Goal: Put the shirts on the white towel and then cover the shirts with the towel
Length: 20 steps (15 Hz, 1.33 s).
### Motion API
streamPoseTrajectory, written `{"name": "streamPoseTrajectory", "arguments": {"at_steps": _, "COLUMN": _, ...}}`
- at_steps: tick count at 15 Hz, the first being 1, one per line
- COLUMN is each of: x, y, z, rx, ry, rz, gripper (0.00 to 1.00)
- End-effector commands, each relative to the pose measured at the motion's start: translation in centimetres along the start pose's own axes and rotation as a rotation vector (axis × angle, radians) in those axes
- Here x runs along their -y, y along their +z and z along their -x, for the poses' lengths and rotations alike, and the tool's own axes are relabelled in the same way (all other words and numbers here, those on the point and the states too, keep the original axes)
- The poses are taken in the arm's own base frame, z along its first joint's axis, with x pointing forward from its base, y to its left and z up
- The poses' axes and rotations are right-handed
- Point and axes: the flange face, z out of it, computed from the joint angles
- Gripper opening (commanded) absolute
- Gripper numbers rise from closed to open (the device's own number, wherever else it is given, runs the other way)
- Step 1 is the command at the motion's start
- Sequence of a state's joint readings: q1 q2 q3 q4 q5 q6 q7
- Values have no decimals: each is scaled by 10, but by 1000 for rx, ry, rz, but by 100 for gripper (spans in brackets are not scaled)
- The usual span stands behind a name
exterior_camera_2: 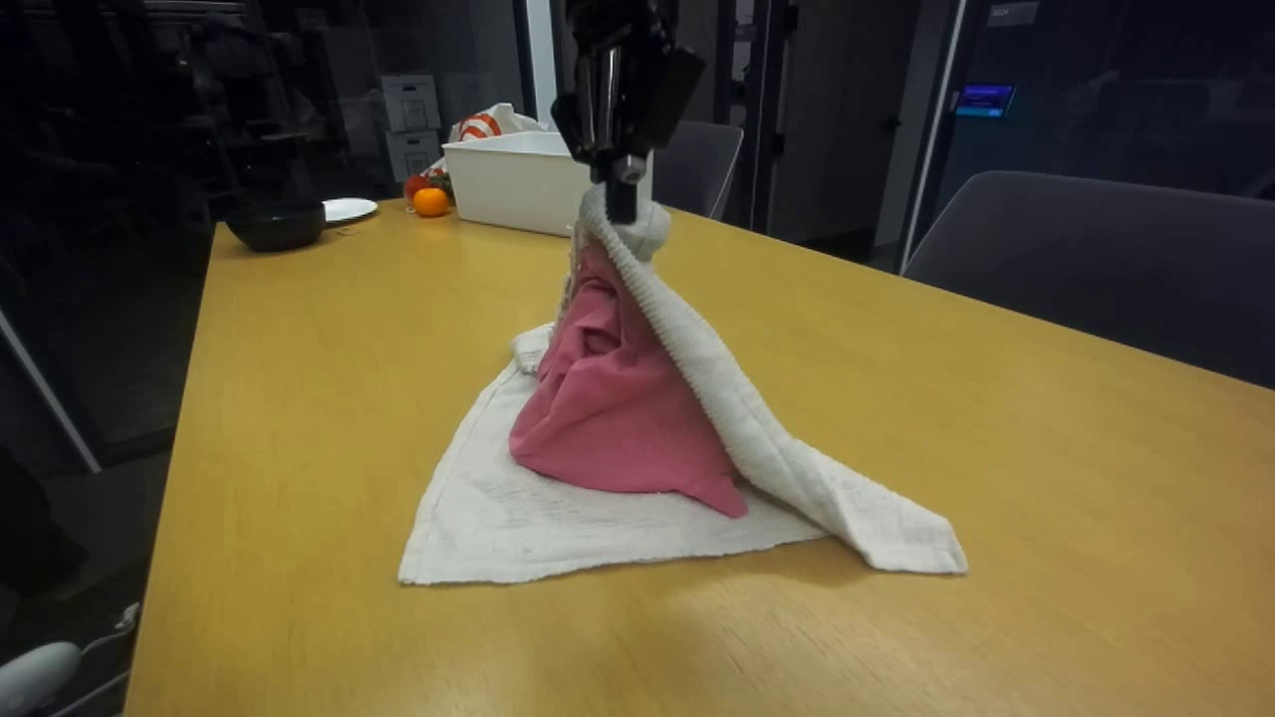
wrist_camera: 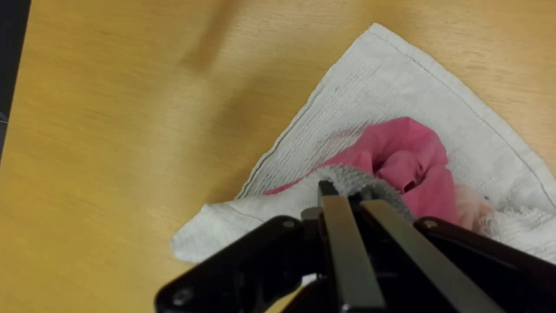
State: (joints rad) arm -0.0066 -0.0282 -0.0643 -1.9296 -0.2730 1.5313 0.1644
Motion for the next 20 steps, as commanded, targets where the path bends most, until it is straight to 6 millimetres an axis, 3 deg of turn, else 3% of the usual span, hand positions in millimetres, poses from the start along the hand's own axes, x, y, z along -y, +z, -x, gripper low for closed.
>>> {"name": "streamPoseTrajectory", "arguments": {"at_steps": 1, "x": 11, "y": 37, "z": -6, "rx": 113, "ry": -84, "rz": -50, "gripper": 5}}
{"name": "streamPoseTrajectory", "arguments": {"at_steps": 9, "x": 31, "y": 107, "z": 0, "rx": 388, "ry": -179, "rz": -18, "gripper": 5}}
{"name": "streamPoseTrajectory", "arguments": {"at_steps": 16, "x": 64, "y": 191, "z": -6, "rx": 336, "ry": -4, "rz": -52, "gripper": 5}}
{"name": "streamPoseTrajectory", "arguments": {"at_steps": 20, "x": 68, "y": 234, "z": -5, "rx": 294, "ry": 105, "rz": 15, "gripper": 4}}
